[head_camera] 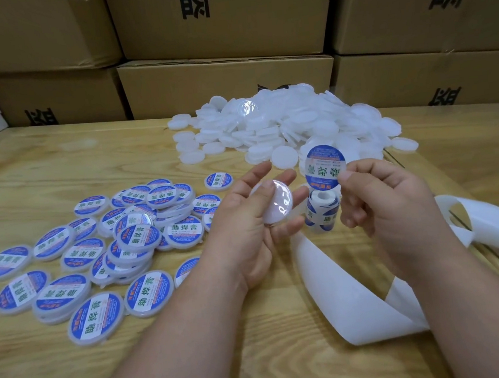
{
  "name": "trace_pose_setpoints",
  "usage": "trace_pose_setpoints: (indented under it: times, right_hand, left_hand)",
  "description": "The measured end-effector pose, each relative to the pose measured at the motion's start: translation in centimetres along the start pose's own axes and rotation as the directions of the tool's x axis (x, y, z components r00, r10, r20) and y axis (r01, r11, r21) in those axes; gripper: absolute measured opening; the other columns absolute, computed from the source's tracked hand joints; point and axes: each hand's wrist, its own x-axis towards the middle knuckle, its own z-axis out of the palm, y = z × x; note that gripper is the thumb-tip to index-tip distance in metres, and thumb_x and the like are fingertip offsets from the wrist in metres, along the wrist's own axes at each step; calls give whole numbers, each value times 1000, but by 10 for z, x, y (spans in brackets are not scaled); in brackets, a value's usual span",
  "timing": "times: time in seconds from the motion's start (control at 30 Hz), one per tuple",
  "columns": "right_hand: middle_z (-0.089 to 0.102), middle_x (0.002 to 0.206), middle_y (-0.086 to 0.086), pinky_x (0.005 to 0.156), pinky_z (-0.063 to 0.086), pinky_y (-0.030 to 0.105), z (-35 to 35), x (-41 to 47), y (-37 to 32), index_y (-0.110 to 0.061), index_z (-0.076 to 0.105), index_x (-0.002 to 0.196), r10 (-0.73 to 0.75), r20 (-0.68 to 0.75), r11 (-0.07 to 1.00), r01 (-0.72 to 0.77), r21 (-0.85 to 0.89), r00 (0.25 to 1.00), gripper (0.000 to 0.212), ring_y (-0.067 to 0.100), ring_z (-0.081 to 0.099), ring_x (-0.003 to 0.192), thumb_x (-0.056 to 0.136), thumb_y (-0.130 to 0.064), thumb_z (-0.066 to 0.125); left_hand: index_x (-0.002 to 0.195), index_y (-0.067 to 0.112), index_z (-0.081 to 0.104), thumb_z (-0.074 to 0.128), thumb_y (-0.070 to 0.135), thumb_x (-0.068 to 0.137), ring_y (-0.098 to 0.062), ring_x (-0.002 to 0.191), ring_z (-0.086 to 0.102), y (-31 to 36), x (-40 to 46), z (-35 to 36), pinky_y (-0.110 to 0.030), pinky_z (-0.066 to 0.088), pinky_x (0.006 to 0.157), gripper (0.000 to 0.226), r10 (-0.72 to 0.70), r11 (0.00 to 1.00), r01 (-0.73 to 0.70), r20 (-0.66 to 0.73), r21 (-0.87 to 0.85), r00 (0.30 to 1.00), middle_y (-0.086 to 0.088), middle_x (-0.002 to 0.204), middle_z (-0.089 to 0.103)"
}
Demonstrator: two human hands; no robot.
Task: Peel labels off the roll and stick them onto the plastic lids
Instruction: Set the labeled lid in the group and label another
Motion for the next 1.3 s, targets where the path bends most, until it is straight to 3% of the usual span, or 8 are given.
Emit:
trace_pose_setpoints:
  times: [0.13,0.27,0.4,0.73,1.3]
  right_hand:
    - [39,57,-1,48,34,27,4,0,1,-21,69,64,169,200,977,-191,95,965,14,14,31,47,78,-23,69]
    - [36,55,-5,47,28,25,7,-3,1,-22,70,62,219,286,972,-235,24,933,18,12,26,48,80,-25,68]
    - [37,51,-7,48,27,27,8,-4,3,-23,72,62,230,239,973,-221,-64,943,23,11,28,46,85,-24,73]
    - [37,52,-5,50,30,28,8,-4,5,-21,80,77,241,119,965,-226,-131,963,21,11,30,46,94,-25,69]
    - [41,50,-9,50,32,28,9,-3,8,-22,79,73,225,92,960,-205,-188,970,20,8,34,44,91,-26,71]
  left_hand:
    - [115,14,67,37,14,104,-32,86,75,-1,-2,1,-34,59,55,32,5,999,-2,58,-40,998,-14,106,75]
    - [118,6,63,35,16,96,-37,104,70,-2,-6,4,-47,62,79,37,6,997,8,166,-82,986,-21,115,72]
    - [120,7,61,50,10,81,-34,109,69,-5,-5,7,-43,62,81,41,17,999,-9,208,-41,978,-19,117,72]
    - [118,9,64,45,4,85,-35,112,70,-8,-4,5,-42,60,82,38,34,999,-39,227,18,973,-18,120,72]
    - [113,18,68,56,16,95,-27,113,70,-11,-4,4,-37,60,84,22,95,982,-126,211,140,973,-9,122,73]
